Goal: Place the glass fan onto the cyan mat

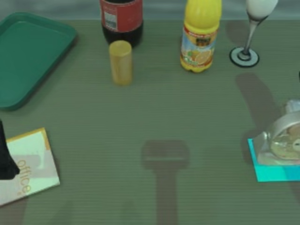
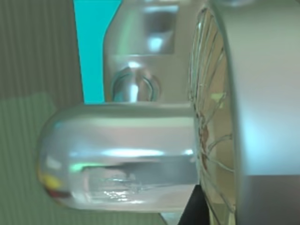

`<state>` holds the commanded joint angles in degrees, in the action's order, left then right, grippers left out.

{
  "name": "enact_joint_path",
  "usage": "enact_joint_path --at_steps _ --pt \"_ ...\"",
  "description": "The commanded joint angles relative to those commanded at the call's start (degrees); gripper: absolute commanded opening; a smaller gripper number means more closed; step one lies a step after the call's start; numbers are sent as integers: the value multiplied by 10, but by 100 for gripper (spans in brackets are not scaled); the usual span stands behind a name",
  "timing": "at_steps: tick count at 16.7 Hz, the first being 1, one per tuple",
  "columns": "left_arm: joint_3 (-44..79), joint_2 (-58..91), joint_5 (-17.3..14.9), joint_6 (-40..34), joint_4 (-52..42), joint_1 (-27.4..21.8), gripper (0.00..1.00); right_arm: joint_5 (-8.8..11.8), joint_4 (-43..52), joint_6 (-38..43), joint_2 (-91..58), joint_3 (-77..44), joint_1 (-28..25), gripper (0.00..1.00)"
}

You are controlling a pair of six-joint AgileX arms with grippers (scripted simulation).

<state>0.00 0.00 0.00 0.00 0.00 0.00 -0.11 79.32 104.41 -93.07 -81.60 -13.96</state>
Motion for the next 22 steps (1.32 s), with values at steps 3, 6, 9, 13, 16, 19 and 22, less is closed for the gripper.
enact_joint_path --at_steps 3,6,9,13,16,19,22 --pt "0 0 0 0 0 0 100 0 0 0 0 0 0 0" --pt "0 0 0 0 0 0 100 0 -10 0 -3 7 -2 0" --pt "0 0 0 0 0 0 100 0 -52 1 -6 44 0 0" --pt "0 0 0 0 0 0 100 0 -78 0 -9 69 0 0" --pt "0 0 0 0 0 0 100 0 -78 0 -9 69 0 8" --pt "0 0 0 0 0 0 100 0 -78 0 -9 69 0 30" --pt "0 0 0 0 0 0 100 0 -78 0 -9 69 0 53"
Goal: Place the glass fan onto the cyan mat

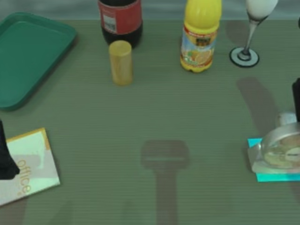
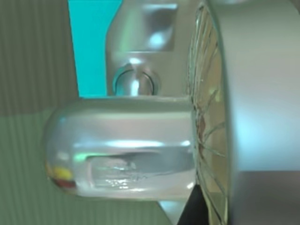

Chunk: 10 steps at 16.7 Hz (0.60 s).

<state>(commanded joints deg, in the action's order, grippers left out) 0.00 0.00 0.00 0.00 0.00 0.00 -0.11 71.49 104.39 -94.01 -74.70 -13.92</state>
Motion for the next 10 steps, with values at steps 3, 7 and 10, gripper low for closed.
enact_joint_path --at_steps 3,7,10 --pt "0 0 0 0 0 0 100 0 0 0 0 0 0 75" --pt "0 0 0 0 0 0 100 0 0 0 0 0 0 100" --pt "0 0 0 0 0 0 100 0 0 0 0 0 0 100"
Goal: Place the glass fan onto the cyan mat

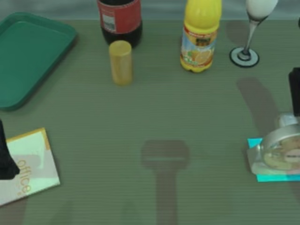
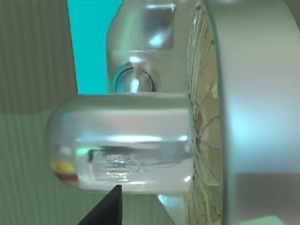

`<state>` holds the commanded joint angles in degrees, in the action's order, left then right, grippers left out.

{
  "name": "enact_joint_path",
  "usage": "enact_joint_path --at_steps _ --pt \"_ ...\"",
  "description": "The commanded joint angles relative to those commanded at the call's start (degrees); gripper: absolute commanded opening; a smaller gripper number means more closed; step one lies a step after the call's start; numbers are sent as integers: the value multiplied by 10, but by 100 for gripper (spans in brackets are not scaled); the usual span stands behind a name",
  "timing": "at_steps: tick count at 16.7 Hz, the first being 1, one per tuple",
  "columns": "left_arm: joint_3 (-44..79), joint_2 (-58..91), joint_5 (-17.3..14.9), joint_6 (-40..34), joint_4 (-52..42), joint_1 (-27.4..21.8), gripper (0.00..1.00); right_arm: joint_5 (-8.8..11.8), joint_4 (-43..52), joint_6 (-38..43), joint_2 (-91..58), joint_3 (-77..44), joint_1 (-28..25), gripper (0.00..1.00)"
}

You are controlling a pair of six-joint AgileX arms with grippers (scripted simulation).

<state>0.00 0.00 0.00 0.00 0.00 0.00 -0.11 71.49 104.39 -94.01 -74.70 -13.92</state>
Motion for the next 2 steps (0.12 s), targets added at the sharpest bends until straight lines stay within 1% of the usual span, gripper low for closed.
enact_joint_path --at_steps 2 --pt "0 0 0 0 0 0 100 0 0 0 0 0 0 100"
